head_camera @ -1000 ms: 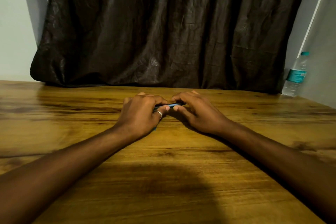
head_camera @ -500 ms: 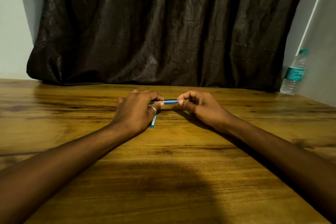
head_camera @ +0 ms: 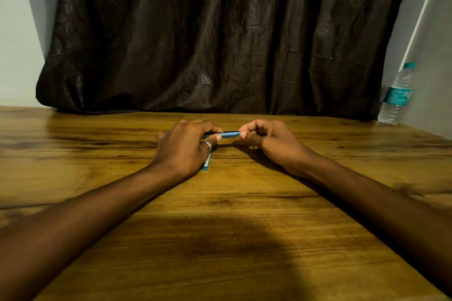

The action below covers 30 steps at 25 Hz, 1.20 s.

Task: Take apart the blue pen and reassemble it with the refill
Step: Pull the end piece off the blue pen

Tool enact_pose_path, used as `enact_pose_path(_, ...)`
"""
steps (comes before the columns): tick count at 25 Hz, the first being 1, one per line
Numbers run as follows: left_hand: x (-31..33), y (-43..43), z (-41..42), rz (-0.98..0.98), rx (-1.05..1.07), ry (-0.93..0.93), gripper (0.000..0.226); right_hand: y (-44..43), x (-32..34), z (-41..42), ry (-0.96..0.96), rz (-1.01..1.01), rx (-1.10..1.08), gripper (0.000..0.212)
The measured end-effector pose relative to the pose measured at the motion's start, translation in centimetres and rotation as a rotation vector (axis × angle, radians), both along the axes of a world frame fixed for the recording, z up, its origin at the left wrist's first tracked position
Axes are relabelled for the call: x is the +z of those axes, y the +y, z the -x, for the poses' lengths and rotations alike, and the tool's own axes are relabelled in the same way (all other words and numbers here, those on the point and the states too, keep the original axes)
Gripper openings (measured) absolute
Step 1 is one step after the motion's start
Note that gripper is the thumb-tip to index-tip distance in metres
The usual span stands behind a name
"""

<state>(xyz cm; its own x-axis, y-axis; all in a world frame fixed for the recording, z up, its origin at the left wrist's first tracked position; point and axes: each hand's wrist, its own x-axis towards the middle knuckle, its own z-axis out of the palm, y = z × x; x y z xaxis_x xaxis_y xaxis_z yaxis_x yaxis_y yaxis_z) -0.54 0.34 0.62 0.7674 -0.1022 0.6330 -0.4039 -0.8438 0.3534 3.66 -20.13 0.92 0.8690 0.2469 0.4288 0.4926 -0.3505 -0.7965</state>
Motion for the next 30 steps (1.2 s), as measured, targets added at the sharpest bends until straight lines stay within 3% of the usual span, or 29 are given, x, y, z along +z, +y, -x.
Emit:
enact_pose_path(12,0.14,0.2,-0.28,0.073,-0.007,0.045,0.02,-0.11,-0.23,-0.48,0.107,-0.171,-0.082,0.014)
enact_pose_path(23,-0.04,0.2,-0.66,0.121,0.133,0.033,0.022,-0.32,0.3,-0.11,-0.504,0.66,-0.103,0.015)
enact_pose_path(26,-0.06,0.27,-0.71,0.121,0.137,0.032,0.023,0.06,0.24,-0.23,-0.539,0.781,-0.06,0.019)
enact_pose_path(30,-0.01,0.33,-0.72,0.119,0.125,0.032,0.023,0.13,0.2,-0.13,-0.537,0.795,-0.053,0.021)
